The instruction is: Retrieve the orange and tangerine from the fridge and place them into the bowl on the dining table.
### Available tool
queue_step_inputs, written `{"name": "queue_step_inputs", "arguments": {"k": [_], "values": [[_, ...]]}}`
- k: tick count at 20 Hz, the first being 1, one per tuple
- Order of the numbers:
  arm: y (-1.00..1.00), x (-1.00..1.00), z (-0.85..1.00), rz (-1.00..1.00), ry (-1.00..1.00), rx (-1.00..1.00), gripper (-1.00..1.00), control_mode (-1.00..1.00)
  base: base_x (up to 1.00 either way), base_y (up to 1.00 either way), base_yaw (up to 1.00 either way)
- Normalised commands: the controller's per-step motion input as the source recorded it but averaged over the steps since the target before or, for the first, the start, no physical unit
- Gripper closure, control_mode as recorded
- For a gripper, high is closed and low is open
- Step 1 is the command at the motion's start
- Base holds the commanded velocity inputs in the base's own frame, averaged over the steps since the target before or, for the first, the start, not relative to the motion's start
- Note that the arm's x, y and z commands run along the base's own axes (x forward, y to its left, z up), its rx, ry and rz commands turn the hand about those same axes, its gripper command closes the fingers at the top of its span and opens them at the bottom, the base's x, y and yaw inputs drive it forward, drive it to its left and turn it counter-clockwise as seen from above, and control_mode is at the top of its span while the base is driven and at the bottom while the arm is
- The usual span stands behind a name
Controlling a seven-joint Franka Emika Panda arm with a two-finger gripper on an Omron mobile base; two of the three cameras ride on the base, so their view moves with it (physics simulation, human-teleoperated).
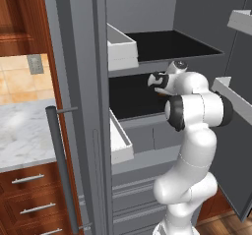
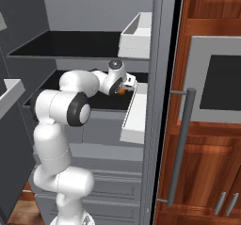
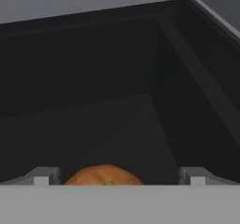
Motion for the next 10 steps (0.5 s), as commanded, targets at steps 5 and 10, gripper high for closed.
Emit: {"name": "queue_step_inputs", "arguments": {"k": [5, 10], "values": [[0.19, -0.13, -0.87, 0.00, 0.00, -0.04, -1.00, -1.00, 0.00, 0.00, 0.00], [0.36, -0.36, -0.93, 0.00, 0.00, -0.05, -1.00, -1.00, 0.00, 0.00, 0.00]]}}
